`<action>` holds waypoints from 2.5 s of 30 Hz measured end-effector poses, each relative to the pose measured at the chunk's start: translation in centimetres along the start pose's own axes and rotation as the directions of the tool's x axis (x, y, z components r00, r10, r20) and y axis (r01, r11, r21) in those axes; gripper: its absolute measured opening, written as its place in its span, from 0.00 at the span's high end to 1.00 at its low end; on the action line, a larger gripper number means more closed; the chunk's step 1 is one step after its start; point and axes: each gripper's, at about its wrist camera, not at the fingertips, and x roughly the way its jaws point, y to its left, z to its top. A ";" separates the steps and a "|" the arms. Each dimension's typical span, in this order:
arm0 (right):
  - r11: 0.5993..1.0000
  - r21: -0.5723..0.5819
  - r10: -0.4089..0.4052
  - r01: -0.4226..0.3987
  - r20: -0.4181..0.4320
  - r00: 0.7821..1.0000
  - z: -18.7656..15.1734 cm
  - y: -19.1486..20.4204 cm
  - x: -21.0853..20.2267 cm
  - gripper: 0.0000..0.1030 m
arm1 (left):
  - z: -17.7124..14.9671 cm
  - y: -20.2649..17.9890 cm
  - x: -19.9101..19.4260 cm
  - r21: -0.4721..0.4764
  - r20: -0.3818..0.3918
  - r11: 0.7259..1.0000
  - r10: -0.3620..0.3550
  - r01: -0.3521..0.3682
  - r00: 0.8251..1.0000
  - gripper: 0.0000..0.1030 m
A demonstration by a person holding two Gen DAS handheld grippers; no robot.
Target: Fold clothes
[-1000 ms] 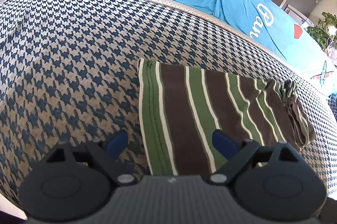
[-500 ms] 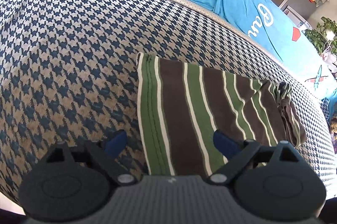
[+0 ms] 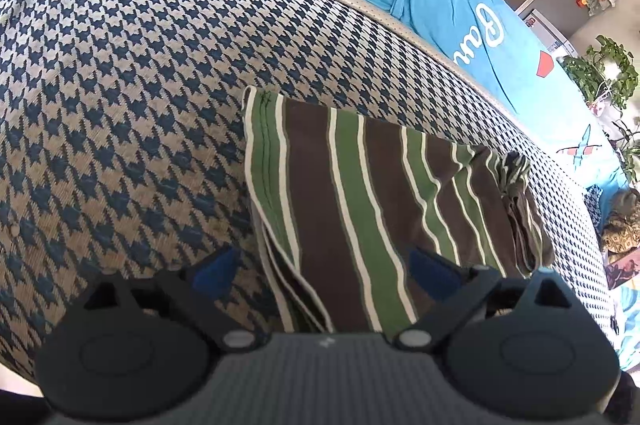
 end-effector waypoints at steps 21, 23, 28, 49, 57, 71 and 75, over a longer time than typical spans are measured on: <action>0.999 0.048 -0.020 0.020 0.008 1.000 -1.0 -1.2 -0.3 0.70 | -0.6 -0.3 -0.2 -0.035 -0.065 0.980 -0.198 0.196 0.978 0.16; 0.999 0.011 -0.034 0.034 0.012 0.999 -1.0 -0.6 0.2 0.66 | -0.6 -0.3 -0.2 -0.038 -0.066 0.979 -0.200 0.198 0.978 0.16; 0.993 -0.073 -0.088 0.089 0.025 0.996 -1.1 0.4 1.2 0.64 | -0.4 -0.4 0.0 -0.046 -0.069 0.979 -0.201 0.198 0.977 0.16; 0.991 0.076 -0.113 0.108 0.069 0.991 0.9 -0.5 -1.3 0.92 | 5.9 0.6 5.9 -0.131 -0.037 0.980 -0.155 0.149 0.987 0.05; 0.991 0.092 -0.102 0.094 0.085 0.991 2.9 0.0 -1.5 0.92 | 7.3 0.6 7.9 -0.131 -0.010 0.981 -0.142 0.140 0.990 0.20; 0.990 0.077 -0.120 0.114 0.078 0.990 4.7 -1.9 0.5 0.92 | 5.5 0.5 7.3 -0.085 0.070 0.996 -0.031 0.037 0.997 0.77; 0.989 0.072 -0.133 0.127 0.083 0.988 4.4 -1.5 0.1 0.92 | 5.2 0.0 7.2 -0.080 0.092 0.996 -0.028 0.036 0.995 0.83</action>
